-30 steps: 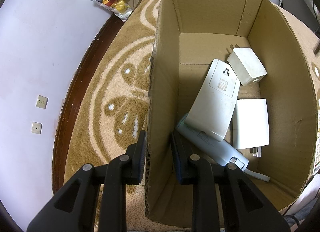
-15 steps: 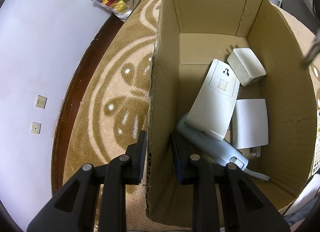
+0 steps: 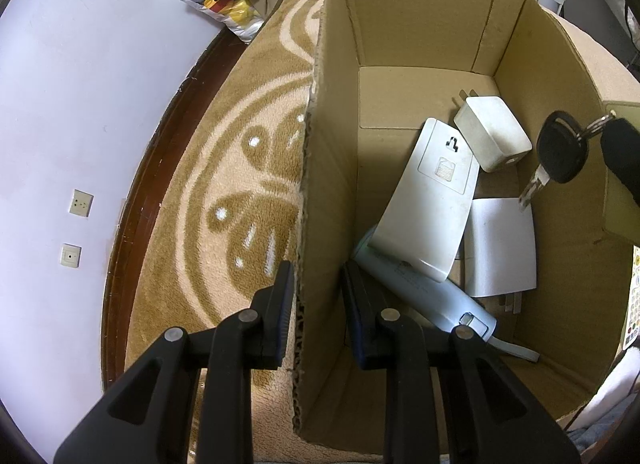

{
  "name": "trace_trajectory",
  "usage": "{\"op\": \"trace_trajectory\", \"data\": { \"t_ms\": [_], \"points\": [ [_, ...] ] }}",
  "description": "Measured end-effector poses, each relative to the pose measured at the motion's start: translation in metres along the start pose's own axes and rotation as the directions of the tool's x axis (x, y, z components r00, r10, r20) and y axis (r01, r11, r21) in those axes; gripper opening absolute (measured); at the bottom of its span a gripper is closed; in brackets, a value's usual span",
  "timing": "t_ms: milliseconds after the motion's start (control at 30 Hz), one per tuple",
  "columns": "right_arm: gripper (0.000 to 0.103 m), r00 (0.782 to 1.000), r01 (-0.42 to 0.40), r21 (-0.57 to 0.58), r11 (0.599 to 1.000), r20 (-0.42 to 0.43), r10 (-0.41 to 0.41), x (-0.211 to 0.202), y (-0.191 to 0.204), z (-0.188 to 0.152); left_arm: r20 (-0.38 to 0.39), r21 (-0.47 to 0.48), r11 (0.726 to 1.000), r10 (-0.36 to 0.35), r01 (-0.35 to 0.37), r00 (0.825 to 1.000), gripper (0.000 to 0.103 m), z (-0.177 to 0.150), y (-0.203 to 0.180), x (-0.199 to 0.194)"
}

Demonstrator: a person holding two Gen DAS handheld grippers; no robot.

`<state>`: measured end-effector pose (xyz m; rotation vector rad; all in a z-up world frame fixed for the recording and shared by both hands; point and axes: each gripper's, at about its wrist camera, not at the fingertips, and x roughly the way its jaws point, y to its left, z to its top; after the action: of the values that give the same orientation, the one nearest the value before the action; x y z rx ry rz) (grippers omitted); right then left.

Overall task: Organize rigid objects
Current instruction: 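Carry the yellow tag with the right tool and drop it into the box, then move the right tool to the rug and grasp the black key ring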

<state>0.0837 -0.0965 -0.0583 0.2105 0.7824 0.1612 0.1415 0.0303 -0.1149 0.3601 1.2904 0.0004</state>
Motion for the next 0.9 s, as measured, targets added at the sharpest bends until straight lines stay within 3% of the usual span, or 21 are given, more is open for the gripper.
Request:
{"op": "trace_trajectory", "data": {
  "t_ms": [167,333,433,500,733,800,900],
  "points": [
    [0.005,0.998,0.059,0.019,0.998,-0.027,-0.058,0.005,-0.005,-0.002,0.000,0.003,1.000,0.003,-0.003,1.000,0.024,0.000,0.000,0.000],
    [0.009,0.998,0.046,0.015,0.999,-0.034,-0.045,0.003,-0.007,0.001,0.000,0.005,1.000,0.004,-0.004,1.000,0.024,0.000,0.000,0.001],
    [0.023,0.997,0.065,-0.030,0.997,-0.034,-0.066,-0.001,-0.003,0.004,0.001,0.009,1.000,0.005,-0.005,1.000,0.025,0.000,-0.001,0.001],
    [0.042,0.998,0.052,-0.011,0.999,-0.021,-0.052,-0.006,-0.007,0.006,-0.001,0.005,1.000,-0.001,0.001,1.000,0.025,0.000,0.000,0.000],
    [0.051,0.992,0.125,0.047,0.991,-0.027,-0.124,-0.022,-0.030,0.003,-0.003,0.003,1.000,-0.010,0.010,1.000,0.025,0.000,0.003,0.000],
    [0.064,0.989,0.147,0.081,0.986,-0.039,-0.144,-0.024,-0.041,-0.001,-0.004,0.003,1.000,-0.010,0.010,1.000,0.025,0.000,0.003,0.000],
    [0.074,0.985,0.165,0.138,0.977,-0.079,-0.155,-0.025,-0.061,-0.009,-0.005,0.005,1.000,-0.008,0.008,1.000,0.025,0.000,0.004,0.001]
  ]
}}
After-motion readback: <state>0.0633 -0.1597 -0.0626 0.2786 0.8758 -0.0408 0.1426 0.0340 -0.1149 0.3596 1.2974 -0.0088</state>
